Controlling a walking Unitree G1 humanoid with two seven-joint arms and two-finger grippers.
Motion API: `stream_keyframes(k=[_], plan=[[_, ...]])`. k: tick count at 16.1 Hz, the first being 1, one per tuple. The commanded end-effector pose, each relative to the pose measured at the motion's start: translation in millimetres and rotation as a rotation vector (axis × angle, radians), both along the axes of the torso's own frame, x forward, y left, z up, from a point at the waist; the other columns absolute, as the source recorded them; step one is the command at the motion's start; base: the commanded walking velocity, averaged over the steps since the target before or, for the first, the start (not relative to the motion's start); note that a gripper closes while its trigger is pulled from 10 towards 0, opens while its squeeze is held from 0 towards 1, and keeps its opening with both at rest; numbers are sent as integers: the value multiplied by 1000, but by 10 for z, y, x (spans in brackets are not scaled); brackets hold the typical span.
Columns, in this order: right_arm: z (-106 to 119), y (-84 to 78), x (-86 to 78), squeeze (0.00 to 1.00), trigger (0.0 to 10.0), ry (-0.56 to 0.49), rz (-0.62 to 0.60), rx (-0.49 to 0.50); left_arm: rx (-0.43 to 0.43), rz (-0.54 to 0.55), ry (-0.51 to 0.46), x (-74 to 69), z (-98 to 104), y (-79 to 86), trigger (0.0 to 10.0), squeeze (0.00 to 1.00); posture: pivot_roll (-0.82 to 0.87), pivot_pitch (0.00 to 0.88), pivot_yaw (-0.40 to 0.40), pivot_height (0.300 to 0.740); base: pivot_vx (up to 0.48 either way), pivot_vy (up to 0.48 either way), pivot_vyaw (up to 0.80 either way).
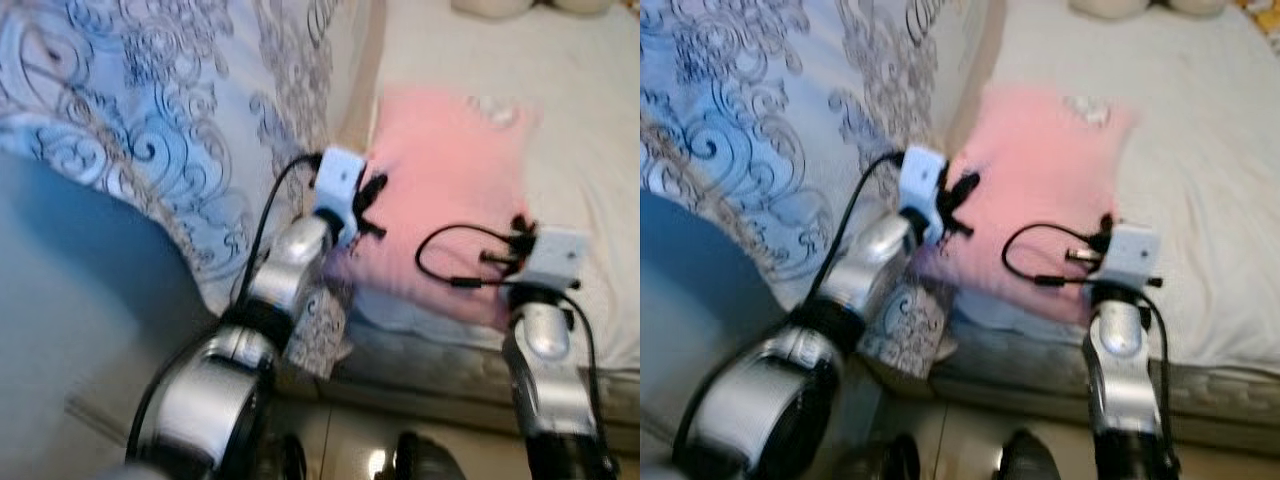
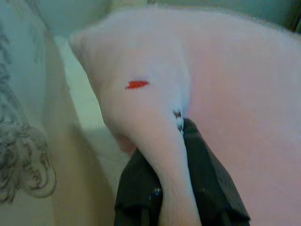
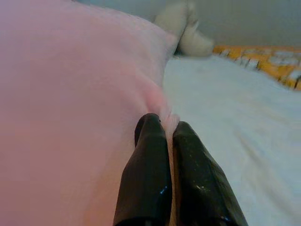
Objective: Clean up the room
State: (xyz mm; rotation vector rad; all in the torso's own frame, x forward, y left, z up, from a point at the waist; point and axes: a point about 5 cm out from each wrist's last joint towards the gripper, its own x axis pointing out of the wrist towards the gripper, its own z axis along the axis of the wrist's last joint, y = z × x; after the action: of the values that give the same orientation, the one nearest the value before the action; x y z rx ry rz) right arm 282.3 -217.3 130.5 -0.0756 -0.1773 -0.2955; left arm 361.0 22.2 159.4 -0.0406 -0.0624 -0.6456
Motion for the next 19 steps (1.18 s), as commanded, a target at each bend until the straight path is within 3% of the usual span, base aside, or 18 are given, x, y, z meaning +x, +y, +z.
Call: stream_keyframes(k=[1, 2, 5, 8, 10, 15, 19], plan=[[134, -110, -202, 59, 10000, -49, -115, -7, -60, 27, -36, -93, 109, 55, 10000, 0, -83, 0, 72, 736, 0, 0, 0], [190, -92, -377, 59, 10000, -57, -149, -24, -72, 32, -60, -183, 151, 103, 10000, 0, -85, 0, 70, 736, 0, 0, 0], [108, -62, -519, 63, 10000, -11, -198, -4, -74, 9, -103, -318, 220, 124, 10000, 0, -113, 0, 74, 736, 0, 0, 0], [256, -75, -446, 59, 10000, -42, -179, -30, -99, 13, -74, -293, 256, 59, 10000, 0, -134, 0, 83, 736, 0, -435, 0], [269, 2, -394, 63, 10000, -23, -120, -39, -81, -11, -61, -318, 240, 9, 10000, 0, -142, 0, 84, 736, 0, -428, 0], [211, 47, -348, 59, 10000, 14, -38, -20, -75, 58, -4, -231, 145, 89, 10000, 0, -139, 0, 86, 736, 265, -397, 0], [196, 44, -326, 55, 10000, 23, -22, -22, -43, 77, -15, -182, 163, 110, 10000, 0, -137, 0, 95, 736, 0, 0, 0]])
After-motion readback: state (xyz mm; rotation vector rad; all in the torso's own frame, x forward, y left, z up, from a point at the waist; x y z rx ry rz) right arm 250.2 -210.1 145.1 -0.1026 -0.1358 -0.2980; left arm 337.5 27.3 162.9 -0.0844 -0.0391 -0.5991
